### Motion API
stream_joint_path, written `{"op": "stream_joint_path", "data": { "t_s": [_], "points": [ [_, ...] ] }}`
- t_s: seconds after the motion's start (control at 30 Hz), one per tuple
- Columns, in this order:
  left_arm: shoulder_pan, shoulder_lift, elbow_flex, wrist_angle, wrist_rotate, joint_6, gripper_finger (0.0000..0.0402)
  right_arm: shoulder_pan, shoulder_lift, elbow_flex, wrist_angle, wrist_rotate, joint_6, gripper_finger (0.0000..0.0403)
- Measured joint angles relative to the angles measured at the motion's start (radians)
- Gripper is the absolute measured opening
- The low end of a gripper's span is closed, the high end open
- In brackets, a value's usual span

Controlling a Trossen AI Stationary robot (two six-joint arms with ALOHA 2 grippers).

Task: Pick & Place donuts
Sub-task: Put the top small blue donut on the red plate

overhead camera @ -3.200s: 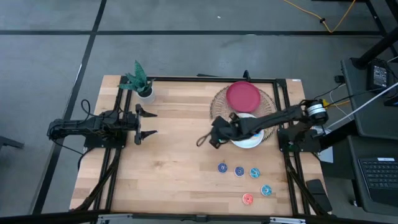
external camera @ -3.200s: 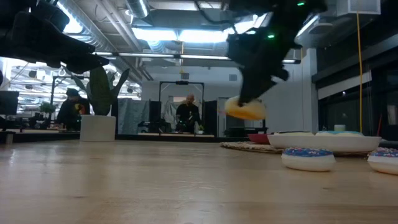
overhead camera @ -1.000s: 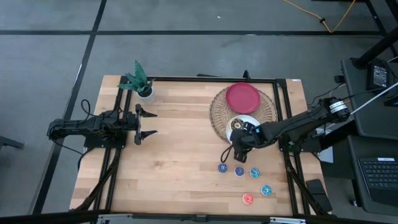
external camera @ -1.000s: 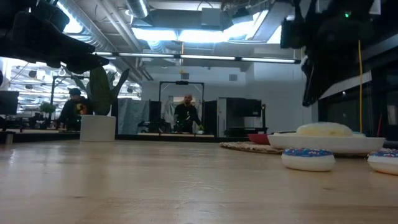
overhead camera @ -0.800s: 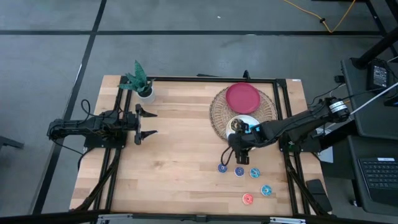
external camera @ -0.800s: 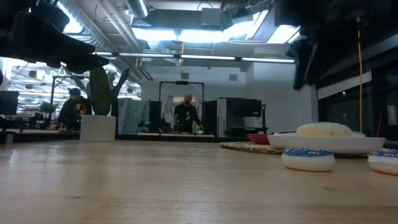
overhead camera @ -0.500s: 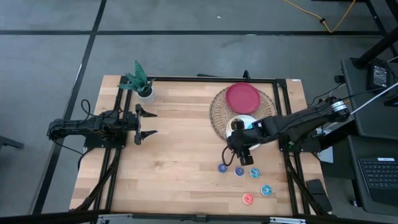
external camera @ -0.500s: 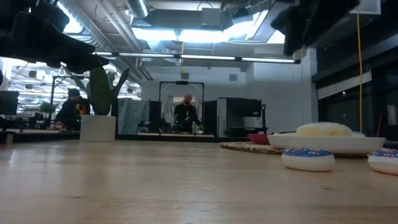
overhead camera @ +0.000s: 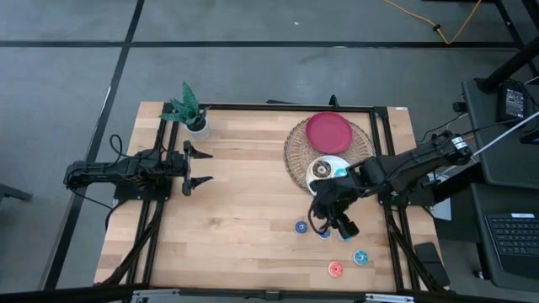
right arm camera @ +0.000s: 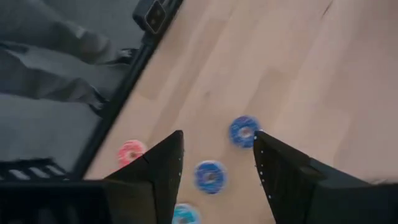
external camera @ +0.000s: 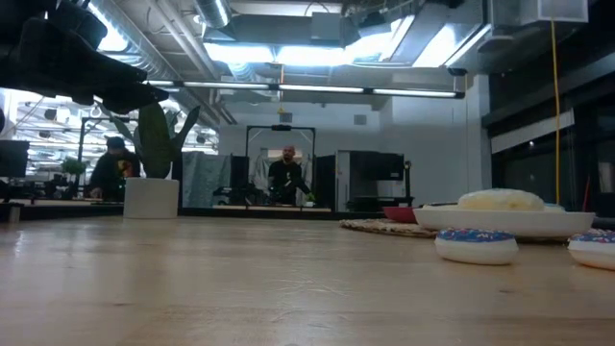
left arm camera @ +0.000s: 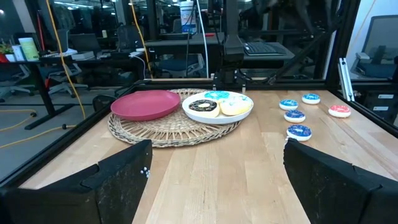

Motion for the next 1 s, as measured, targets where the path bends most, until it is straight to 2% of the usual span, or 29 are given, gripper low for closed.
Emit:
{"op": "stream_joint_path", "data": {
  "t_s": [0.3, 0.5, 0.77, 1.0],
  "points": [
    [0.0, 0.0, 0.0, 0.0, 0.0, 0.0, 0.0354, 0.099, 0.045, -0.026, -0.006, 0.017, 0.613, 0.0195],
    [0.0, 0.0, 0.0, 0.0, 0.0, 0.0, 0.0354, 0.159, 0.022, -0.146, 0.105, 0.069, 1.019, 0.0195],
    [0.0, 0.0, 0.0, 0.0, 0.0, 0.0, 0.0353, 0.222, -0.028, -0.304, 0.358, 0.186, 1.284, 0.0195],
    [0.0, 0.0, 0.0, 0.0, 0.0, 0.0, 0.0353, 0.26, -0.101, -0.482, 0.486, 0.212, 1.463, 0.0195]
  ]
}}
